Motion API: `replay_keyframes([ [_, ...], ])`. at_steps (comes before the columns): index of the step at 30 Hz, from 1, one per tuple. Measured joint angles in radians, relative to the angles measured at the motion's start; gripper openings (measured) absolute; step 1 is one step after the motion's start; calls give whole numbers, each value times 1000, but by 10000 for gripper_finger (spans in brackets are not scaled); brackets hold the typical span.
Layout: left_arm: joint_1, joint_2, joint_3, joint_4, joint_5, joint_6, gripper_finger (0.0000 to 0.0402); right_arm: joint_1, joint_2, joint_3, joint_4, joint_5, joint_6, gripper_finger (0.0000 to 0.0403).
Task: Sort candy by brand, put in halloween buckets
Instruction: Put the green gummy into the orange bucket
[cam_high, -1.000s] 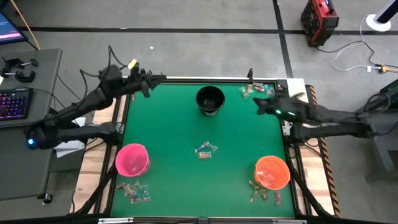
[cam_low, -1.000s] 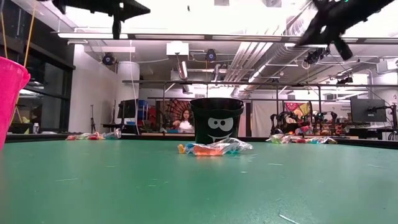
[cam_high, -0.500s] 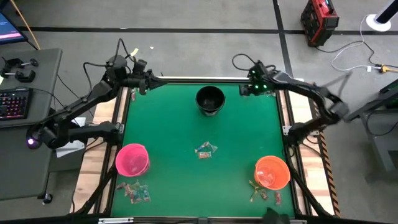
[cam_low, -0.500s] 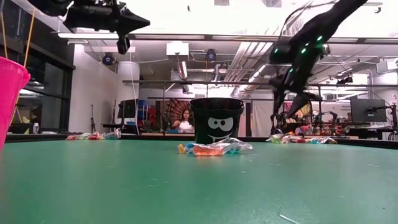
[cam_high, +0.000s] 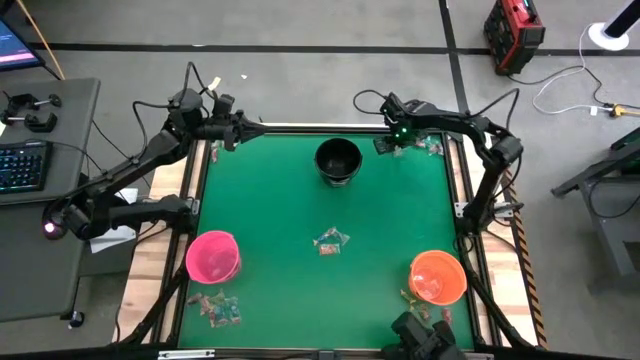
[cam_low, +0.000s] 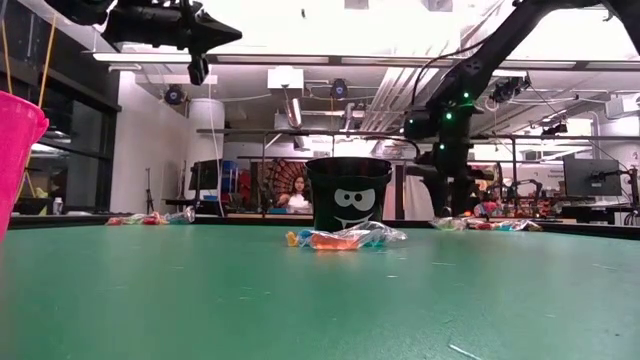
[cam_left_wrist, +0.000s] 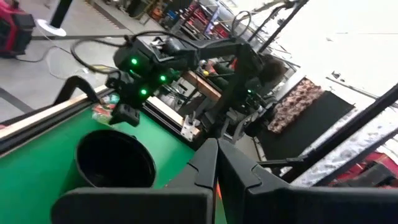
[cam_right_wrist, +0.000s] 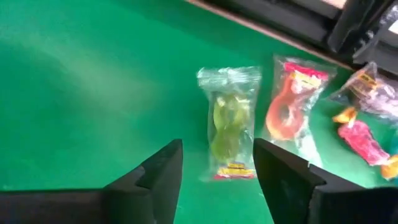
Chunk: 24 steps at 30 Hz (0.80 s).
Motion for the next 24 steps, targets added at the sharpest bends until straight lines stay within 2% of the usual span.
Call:
replay_keyframes([
  [7, 0, 0, 0, 0, -27, 0, 0, 0, 3, -2, -2, 44, -45, 170],
  [18, 0, 0, 0, 0, -28, -3, 0, 10, 57, -3, 21, 6, 10, 163],
  [21, 0, 0, 0, 0, -28, -3, 0, 17, 56, -3, 17, -11, 8, 123],
  [24, 0, 0, 0, 0, -28, -1, 0, 37, 37, -3, -12, -39, -21, 37],
])
